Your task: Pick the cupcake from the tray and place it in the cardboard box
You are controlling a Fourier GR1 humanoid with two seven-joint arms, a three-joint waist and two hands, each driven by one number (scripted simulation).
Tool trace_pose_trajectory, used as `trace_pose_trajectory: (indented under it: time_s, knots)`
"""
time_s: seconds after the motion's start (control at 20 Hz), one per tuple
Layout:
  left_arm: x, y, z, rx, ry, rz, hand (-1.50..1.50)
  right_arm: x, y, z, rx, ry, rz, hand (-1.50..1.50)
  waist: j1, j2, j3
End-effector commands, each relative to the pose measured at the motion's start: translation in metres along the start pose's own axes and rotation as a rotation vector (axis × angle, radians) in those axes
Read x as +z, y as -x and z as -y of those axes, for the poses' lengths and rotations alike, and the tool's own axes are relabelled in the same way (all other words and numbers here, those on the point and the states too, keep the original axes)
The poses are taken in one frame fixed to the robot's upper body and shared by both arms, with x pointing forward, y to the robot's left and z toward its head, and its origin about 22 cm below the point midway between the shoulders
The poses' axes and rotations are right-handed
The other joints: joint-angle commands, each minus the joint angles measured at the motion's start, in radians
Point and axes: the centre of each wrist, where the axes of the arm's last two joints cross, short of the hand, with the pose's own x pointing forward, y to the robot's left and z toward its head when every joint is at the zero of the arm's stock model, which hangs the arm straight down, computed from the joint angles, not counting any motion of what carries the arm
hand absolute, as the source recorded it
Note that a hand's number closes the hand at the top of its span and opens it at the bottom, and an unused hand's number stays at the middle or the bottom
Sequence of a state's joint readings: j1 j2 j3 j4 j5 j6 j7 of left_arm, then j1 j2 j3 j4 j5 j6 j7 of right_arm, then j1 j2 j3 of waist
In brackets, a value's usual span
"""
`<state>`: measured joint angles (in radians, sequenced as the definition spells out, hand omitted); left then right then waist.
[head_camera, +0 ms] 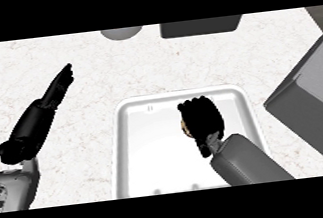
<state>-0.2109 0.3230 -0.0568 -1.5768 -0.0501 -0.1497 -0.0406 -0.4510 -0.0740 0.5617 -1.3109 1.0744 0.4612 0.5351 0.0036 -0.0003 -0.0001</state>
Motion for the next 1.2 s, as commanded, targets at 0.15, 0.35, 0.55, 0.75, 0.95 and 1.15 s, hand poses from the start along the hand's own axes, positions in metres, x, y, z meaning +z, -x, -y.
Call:
trace_pose_trajectory:
  time_s: [0.15, 0.35, 0.55, 0.75, 0.95, 1.15]
  knots:
    - [-0.006, 0.005, -0.015, -0.001, 0.003, -0.007, 0.00, 0.016, 0.006, -0.013, 0.058, 0.138, 0.130, 1.50, -0.008, 0.000, 0.000]
    - [-0.011, 0.014, 0.006, 0.004, -0.011, -0.005, 0.00, -0.005, -0.010, 0.001, 0.094, 0.201, 0.144, 1.50, -0.004, 0.002, 0.000]
    - [0.012, 0.004, 0.006, -0.011, 0.011, 0.007, 0.00, 0.001, 0.046, -0.013, -0.064, 0.208, 0.174, 1.50, -0.001, -0.001, 0.000]
    - [-0.009, 0.001, -0.004, 0.019, 0.004, 0.007, 0.00, 0.002, 0.070, -0.004, -0.212, 0.215, 0.213, 1.50, -0.006, 0.000, 0.000]
    - [0.018, 0.009, 0.006, 0.015, 0.018, -0.019, 0.00, 0.034, 0.077, 0.002, -0.195, 0.367, 0.240, 1.50, -0.006, -0.003, 0.000]
    - [0.014, 0.023, 0.003, -0.019, -0.014, -0.016, 0.00, 0.062, 0.075, 0.037, -0.123, 0.517, 0.269, 1.50, -0.016, -0.003, -0.001]
